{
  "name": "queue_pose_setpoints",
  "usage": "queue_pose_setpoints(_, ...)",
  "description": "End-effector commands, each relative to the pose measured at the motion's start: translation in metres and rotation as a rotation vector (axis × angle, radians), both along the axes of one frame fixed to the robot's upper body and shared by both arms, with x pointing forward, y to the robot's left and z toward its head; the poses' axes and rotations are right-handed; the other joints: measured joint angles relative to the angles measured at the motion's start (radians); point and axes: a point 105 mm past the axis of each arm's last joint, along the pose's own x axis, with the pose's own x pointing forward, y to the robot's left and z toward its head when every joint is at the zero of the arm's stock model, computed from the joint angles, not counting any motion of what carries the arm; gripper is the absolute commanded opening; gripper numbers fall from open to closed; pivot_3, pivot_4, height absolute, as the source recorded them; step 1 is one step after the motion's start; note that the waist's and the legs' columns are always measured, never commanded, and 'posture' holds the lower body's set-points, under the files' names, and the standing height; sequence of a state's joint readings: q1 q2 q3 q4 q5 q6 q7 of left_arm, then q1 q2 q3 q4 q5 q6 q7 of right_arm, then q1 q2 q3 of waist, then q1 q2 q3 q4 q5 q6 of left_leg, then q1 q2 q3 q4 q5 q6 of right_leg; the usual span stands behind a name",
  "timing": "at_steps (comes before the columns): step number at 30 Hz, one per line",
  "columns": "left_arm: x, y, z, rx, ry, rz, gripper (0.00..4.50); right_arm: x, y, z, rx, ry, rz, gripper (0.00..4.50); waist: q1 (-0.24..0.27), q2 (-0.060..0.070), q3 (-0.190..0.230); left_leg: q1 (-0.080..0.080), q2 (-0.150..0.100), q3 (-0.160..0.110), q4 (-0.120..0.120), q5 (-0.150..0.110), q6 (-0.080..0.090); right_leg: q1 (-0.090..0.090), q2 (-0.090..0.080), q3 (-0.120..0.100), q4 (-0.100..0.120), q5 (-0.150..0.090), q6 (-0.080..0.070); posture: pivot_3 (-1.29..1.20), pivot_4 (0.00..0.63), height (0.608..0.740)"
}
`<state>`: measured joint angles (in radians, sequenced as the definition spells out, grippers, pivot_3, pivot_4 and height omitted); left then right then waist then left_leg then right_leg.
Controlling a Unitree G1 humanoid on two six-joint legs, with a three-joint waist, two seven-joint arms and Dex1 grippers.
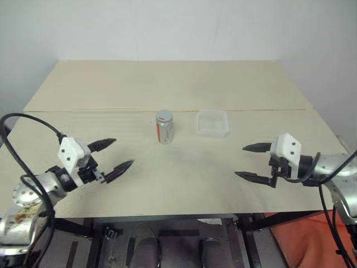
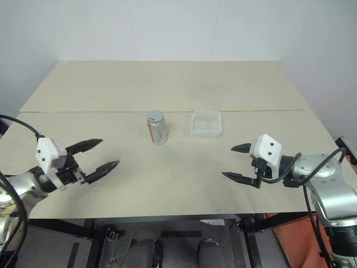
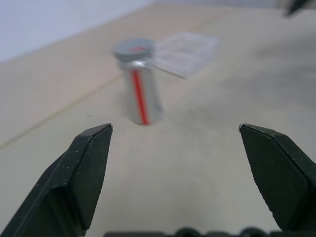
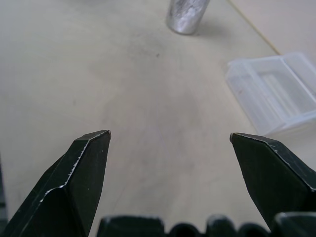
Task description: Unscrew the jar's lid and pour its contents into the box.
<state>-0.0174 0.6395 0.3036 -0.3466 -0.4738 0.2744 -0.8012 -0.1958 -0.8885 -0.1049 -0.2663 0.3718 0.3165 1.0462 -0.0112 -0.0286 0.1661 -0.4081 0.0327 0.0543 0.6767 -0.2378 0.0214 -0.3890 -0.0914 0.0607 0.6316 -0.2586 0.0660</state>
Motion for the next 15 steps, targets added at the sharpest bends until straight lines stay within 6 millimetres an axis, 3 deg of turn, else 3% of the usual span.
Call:
queue_pose_setpoints(1, 0.013, -0.008, -0.001, -0.015, -0.061, 0.027, 4.48, 0.005, 0.011, 0.016, 0.042, -0.069, -0.011, 4.50, 0.000, 0.000, 0.000, 0.000, 0.000, 0.000, 0.000, 0.000, 0.000, 0.000, 0.000, 0.000, 0.000, 0.000, 0.000, 0.00, 0.150, 0.740)
queue_pose_setpoints(8, 0.053, -0.037, -0.020, -0.039, -0.076, 0.000, 4.48, 0.007, 0.033, 0.010, 0.067, -0.070, -0.004, 4.50, 0.001, 0.000, 0.000, -0.001, -0.001, 0.000, 0.000, 0.000, 0.000, 0.000, 0.000, 0.000, 0.000, 0.001, 0.001, 0.00, 0.150, 0.740)
queue_pose_setpoints(15, 0.086, -0.054, -0.026, -0.064, -0.073, -0.038, 4.48, -0.001, 0.045, 0.009, 0.079, -0.067, 0.000, 4.50, 0.004, 0.000, 0.000, -0.003, -0.001, -0.001, 0.001, 0.000, 0.000, -0.001, 0.000, 0.000, 0.000, 0.001, 0.002, 0.00, 0.150, 0.740)
